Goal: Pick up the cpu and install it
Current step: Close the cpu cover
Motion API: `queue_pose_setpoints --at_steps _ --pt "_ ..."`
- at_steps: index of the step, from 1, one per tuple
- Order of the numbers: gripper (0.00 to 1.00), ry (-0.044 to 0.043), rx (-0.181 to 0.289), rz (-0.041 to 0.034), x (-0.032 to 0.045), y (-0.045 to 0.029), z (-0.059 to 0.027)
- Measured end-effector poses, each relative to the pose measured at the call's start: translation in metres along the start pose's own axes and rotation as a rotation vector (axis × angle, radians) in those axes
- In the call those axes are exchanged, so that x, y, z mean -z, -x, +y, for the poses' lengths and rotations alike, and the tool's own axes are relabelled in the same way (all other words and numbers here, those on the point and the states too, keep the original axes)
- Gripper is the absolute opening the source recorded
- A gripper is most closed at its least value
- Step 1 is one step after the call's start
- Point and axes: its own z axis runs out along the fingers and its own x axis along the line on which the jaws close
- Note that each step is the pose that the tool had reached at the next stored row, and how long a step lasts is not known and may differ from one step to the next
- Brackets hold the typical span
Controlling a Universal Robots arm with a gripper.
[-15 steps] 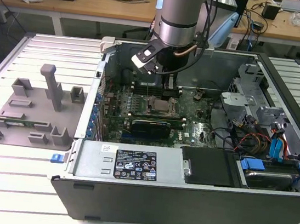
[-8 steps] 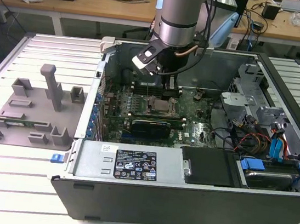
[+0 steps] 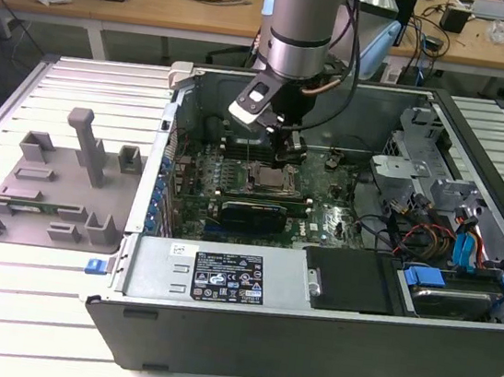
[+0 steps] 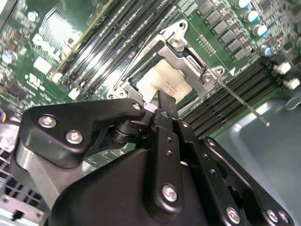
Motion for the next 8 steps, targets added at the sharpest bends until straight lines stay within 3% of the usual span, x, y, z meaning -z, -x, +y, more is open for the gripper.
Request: queue_pose_setpoints --at_steps 8 --pt "0.11 0.0003 0.166 0.0022 0.0000 0.0000 0.0000"
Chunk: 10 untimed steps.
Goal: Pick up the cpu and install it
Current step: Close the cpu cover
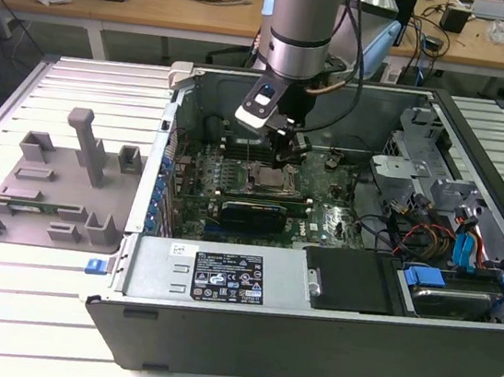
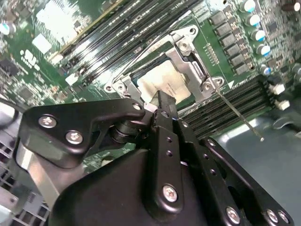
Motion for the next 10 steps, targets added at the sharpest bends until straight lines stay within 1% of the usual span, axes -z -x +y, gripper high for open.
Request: queue_pose_setpoints --at_steps 1,3,4,6,10 --pt "0.11 0.0001 0.036 0.0005 0.0000 0.0000 0.0000" --pt "0.11 0.0001 0.080 0.0010 0.0000 0.0000 0.0000" --pt "0.11 0.0002 0.119 0.0015 0.0000 0.0000 0.0000" --pt "0.11 0.0003 0.182 0.0023 0.0000 0.0000 0.0000" --pt "0.11 0.0005 0.258 0.0033 0.0000 0.0000 0.0000"
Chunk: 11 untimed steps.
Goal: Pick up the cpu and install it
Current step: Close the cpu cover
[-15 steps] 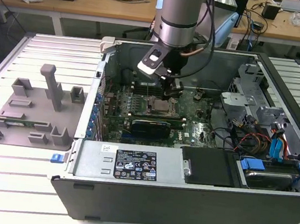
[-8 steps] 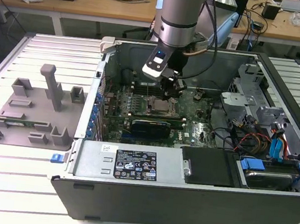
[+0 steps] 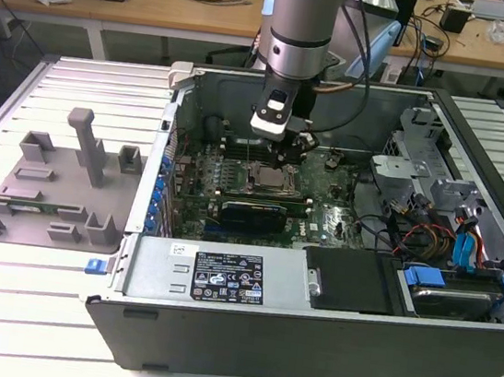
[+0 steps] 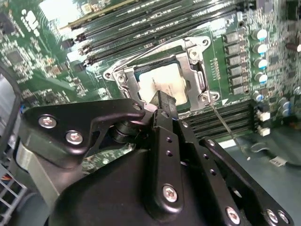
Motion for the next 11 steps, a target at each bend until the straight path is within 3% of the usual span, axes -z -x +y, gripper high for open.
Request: queue_pose_setpoints --at_steps 4,9,11 --pt "0.11 0.0001 0.083 0.0011 0.0000 0.0000 0.0000" --pt "0.11 0.0004 0.255 0.0033 0.0000 0.0000 0.0000" --pt "0.11 0.0006 0.300 0.0039 0.0000 0.0000 0.0000"
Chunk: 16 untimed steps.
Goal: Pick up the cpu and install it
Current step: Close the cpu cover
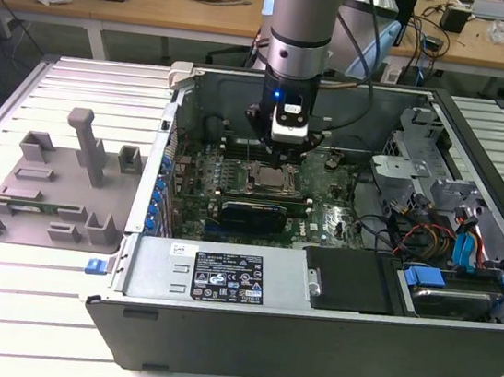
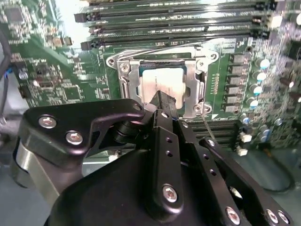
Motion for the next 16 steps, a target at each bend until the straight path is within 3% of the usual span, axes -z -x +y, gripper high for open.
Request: queue_pose_setpoints --at_steps 3,6,16 --pt "0.11 0.0000 0.062 0.0008 0.0000 0.0000 0.0000" --pt "0.11 0.0003 0.181 0.0023 -0.0001 0.0000 0.0000" --pt "0.11 0.0006 0.390 0.0050 -0.0025 0.0000 -0.0001"
